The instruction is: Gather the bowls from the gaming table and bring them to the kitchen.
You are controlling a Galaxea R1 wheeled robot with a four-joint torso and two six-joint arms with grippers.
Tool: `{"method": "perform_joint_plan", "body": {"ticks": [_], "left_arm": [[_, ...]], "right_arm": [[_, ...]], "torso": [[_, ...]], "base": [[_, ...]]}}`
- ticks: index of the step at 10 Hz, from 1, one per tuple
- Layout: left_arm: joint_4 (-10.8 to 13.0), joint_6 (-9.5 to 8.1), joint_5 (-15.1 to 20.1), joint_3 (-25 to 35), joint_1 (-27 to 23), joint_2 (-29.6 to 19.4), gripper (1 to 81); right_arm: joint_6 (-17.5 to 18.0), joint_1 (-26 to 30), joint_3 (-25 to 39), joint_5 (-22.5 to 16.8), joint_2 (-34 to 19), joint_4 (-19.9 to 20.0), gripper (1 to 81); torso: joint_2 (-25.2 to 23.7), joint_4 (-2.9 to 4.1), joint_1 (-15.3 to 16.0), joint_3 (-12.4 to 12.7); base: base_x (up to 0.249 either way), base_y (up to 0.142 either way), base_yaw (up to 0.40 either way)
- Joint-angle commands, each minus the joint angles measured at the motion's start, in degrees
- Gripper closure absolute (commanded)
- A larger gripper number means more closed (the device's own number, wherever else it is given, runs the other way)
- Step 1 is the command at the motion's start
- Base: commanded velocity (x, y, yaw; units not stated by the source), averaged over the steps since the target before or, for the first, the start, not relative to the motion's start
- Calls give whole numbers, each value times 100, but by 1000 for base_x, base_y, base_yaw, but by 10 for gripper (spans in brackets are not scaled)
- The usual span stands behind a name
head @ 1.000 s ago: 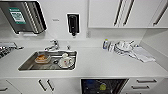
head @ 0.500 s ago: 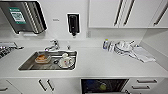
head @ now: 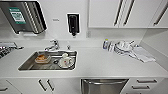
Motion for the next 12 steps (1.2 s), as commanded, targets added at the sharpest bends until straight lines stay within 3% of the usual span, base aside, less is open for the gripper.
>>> {"method": "perform_joint_plan", "body": {"ticks": [1,3,4,6,10,12], "left_arm": [[60,135,204,-18,-73,-49,10],[34,310,196,-27,-125,-111,10],[8,311,187,-27,-161,-164,10],[69,328,274,-36,-205,-208,10],[-80,311,275,-36,-214,-217,10],[-124,285,266,-150,-222,-217,10]], "right_arm": [[-180,-1248,-1658,-95,456,-2835,10],[-250,-1697,-2467,53,842,-3046,10],[-250,-1882,-2864,290,1019,-3186,10],[-250,-2234,-3628,380,1361,-3486,10],[-250,-2736,-5003,819,2101,-3478,10],[-250,-2972,-5583,837,2444,-3636,10]], "torso": [[0,0,0,0],[0,0,0,0],[0,0,0,0],[0,0,0,0],[0,0,0,0],[0,0,0,2]], "base": [[0,0,0],[0,0,0],[0,0,0],[0,0,0],[0,0,0],[0,0,0]]}}
